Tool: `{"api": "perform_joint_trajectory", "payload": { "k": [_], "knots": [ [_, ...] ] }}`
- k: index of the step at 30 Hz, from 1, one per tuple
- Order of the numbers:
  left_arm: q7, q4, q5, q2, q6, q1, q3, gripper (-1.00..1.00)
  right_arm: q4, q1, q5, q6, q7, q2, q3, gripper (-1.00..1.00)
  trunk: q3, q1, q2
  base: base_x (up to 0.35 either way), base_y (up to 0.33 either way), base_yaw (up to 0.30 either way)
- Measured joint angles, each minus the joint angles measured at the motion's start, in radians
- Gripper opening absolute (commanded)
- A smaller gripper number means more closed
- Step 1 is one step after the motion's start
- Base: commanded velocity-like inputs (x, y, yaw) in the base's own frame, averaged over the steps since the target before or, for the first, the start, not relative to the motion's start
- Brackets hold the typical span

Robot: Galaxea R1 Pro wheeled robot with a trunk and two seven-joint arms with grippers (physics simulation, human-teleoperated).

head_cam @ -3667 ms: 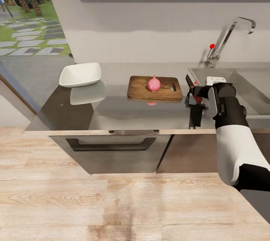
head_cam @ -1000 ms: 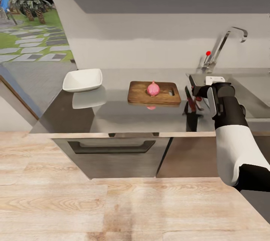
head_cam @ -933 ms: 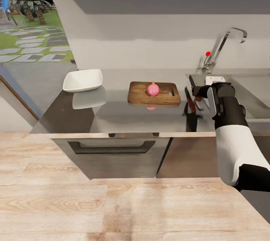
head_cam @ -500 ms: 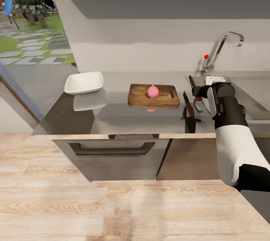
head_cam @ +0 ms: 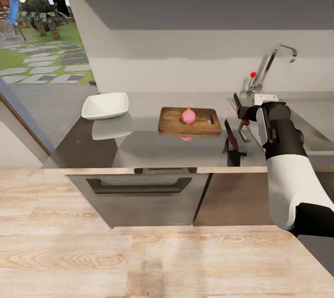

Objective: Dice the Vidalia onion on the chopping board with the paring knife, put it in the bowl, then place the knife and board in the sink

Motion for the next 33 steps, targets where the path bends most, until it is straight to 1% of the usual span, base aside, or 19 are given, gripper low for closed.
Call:
{"api": "perform_joint_trajectory", "payload": {
  "k": [8, 10, 12, 19, 21, 22, 26, 33],
  "knots": [
    [0.000, 0.000, 0.000, 0.000, 0.000, 0.000, 0.000, 1.00, 0.000, 0.000, 0.000, -0.003, 0.001, 0.000, 0.002, -1.00, 0.007, 0.000, 0.000, 0.000, 0.000, 0.000],
    [0.001, 0.000, 0.000, 0.000, 0.000, 0.000, 0.000, 1.00, 0.000, 0.000, 0.000, -0.004, 0.001, 0.000, 0.023, -1.00, 0.007, 0.000, 0.000, 0.000, 0.017, 0.000],
    [0.001, 0.000, 0.000, 0.000, 0.000, 0.000, 0.000, 1.00, 0.000, 0.000, 0.000, -0.004, 0.002, 0.000, 0.034, -1.00, 0.007, 0.000, 0.000, 0.000, 0.168, 0.000],
    [0.002, 0.000, 0.000, 0.000, -0.001, 0.000, 0.000, 1.00, 0.000, 0.000, 0.002, -0.005, 0.002, 0.000, 0.041, -1.00, 0.007, 0.000, 0.000, 0.000, 0.277, 0.000],
    [0.002, 0.000, 0.000, 0.000, -0.001, 0.000, 0.001, 1.00, 0.000, 0.000, 0.002, -0.005, 0.002, 0.000, 0.041, -1.00, 0.007, 0.000, 0.000, 0.000, 0.149, 0.000],
    [0.001, 0.000, -0.002, -0.006, 0.001, 0.001, -0.001, 1.00, -0.006, 0.006, -0.006, -0.003, 0.007, 0.001, 0.036, -1.00, 0.007, 0.000, 0.000, 0.000, 0.000, 0.000],
    [0.001, 0.001, -0.001, -0.005, 0.002, 0.001, 0.000, 1.00, -0.028, 0.011, -0.026, -0.003, 0.029, 0.000, 0.013, -1.00, 0.007, 0.000, 0.000, 0.000, 0.000, 0.000],
    [0.001, 0.001, -0.001, -0.009, 0.002, 0.001, 0.000, 1.00, -0.049, 0.012, -0.022, -0.006, 0.059, -0.001, 0.009, -1.00, 0.007, 0.000, 0.000, 0.000, 0.000, 0.000]
  ]
}}
